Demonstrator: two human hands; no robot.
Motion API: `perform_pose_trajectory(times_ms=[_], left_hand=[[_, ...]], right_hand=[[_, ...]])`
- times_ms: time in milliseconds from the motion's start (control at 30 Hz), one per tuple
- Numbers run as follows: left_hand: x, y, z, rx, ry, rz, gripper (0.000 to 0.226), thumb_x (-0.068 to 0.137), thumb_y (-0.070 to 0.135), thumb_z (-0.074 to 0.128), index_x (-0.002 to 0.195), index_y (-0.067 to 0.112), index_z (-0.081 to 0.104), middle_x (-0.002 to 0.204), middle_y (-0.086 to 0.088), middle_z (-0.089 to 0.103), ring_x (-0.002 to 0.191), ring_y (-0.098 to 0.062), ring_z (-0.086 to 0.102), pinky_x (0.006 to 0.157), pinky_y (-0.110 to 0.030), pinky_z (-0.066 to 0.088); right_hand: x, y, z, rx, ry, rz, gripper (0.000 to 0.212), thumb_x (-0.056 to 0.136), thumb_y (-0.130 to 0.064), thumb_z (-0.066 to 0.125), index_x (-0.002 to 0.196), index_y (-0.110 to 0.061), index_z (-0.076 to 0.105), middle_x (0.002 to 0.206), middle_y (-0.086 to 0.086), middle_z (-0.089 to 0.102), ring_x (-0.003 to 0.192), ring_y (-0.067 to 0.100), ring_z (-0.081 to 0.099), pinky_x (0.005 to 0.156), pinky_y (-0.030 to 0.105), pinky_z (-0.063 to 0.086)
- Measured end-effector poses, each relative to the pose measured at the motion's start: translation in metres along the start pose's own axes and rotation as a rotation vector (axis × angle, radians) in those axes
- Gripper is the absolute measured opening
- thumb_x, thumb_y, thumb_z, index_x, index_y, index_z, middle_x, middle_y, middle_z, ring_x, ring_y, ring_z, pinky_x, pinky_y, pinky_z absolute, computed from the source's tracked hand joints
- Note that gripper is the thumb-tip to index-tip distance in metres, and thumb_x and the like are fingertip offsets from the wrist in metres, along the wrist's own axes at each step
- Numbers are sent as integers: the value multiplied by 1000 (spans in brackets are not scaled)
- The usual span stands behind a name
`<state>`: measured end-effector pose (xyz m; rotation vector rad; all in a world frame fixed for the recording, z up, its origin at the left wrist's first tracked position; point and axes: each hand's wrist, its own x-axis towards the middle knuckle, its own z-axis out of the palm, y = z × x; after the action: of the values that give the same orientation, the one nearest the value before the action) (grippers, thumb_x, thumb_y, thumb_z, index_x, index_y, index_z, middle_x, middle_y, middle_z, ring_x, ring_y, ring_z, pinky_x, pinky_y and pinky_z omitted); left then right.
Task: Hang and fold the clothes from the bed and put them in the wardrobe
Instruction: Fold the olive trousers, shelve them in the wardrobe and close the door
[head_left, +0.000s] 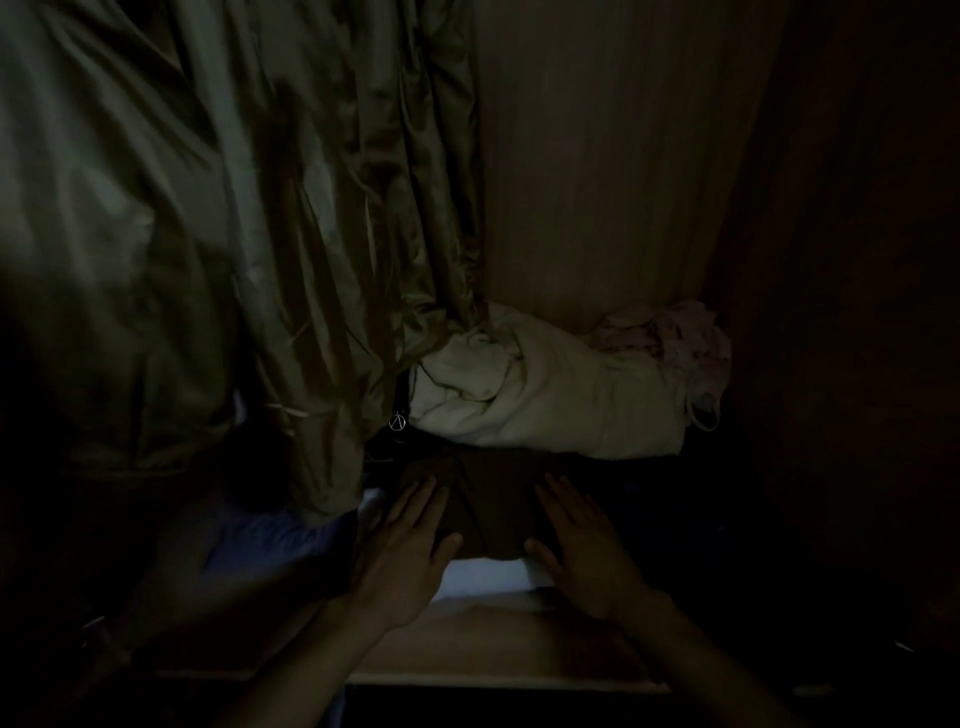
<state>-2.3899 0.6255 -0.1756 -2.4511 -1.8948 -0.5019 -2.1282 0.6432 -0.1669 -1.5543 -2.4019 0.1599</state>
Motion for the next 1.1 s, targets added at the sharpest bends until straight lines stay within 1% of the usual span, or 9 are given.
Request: perform_pose_trajectory(times_ms=[100, 200, 267, 400, 567, 667, 767, 933, 1100], left_hand=[[-11, 8, -20, -51, 52, 42, 77, 99, 62, 16, 140, 10, 56, 146, -8, 53, 135, -25, 49, 111, -32, 33], [-20, 15, -38, -143, 82, 62, 76, 93, 60, 22, 147, 13, 46, 155, -6, 42, 143, -24, 37, 116, -37, 28], [-26, 19, -48, -175, 111, 81, 72, 93, 56, 27, 143, 11, 51, 150, -8, 48, 137, -27, 45, 113, -39, 32], [-39, 26, -62, -208, 137, 150, 63, 93, 53, 36, 130, 9, 62, 136, -11, 60, 125, -32, 56, 101, -51, 48], [-72, 50, -74, -296, 174, 148, 70, 91, 59, 26, 135, 15, 58, 142, -5, 54, 130, -26, 48, 107, -40, 40], [-91, 65, -93, -316, 151, 159, 78, 89, 64, 17, 143, 19, 50, 151, -1, 45, 137, -20, 38, 111, -34, 30], [-113, 80, -119, -312, 158, 165, 73, 91, 61, 22, 147, 19, 45, 154, 0, 39, 140, -17, 32, 110, -26, 23], [-149, 110, -151, -269, 207, 186, 87, 84, 68, 11, 144, 16, 48, 152, -3, 43, 137, -20, 38, 112, -33, 28], [-210, 165, -155, -274, 219, 214, 85, 89, 72, 18, 141, 14, 52, 147, -5, 49, 131, -21, 44, 108, -31, 32]], right_hand=[[-14, -16, -21, 71, 94, 20, 111, 74, -86, -7, 152, -15, 27, 161, 6, 19, 149, 21, 17, 116, 25, 6], [-28, -31, -40, 37, 159, 16, 90, 87, -75, 20, 147, -11, 40, 156, 10, 32, 145, 25, 29, 115, 26, 14], [-40, -42, -51, 15, 160, 24, 83, 89, -71, 24, 147, -14, 40, 156, 8, 33, 144, 24, 29, 116, 28, 18], [-74, -68, -65, -27, 197, 41, 83, 91, -73, 16, 145, -16, 43, 153, 10, 38, 142, 29, 33, 114, 38, 28], [-122, -92, -80, -77, 182, 115, 86, 86, -77, 18, 148, -21, 37, 156, 7, 32, 142, 25, 30, 115, 40, 29], [-139, -103, -98, -112, 191, 118, 76, 89, -68, 25, 149, -23, 35, 155, 5, 33, 141, 23, 31, 114, 40, 30], [-163, -112, -117, -79, 248, 122, 63, 96, -57, 40, 149, -23, 34, 155, 4, 32, 141, 22, 31, 114, 41, 30], [-216, -123, -146, -52, 322, 96, 59, 97, -51, 44, 149, -25, 33, 155, 1, 32, 142, 19, 29, 114, 43, 32], [-301, -121, -159, -2, 353, 94, 59, 98, -52, 42, 150, -28, 30, 153, -4, 33, 141, 14, 27, 116, 37, 30]])
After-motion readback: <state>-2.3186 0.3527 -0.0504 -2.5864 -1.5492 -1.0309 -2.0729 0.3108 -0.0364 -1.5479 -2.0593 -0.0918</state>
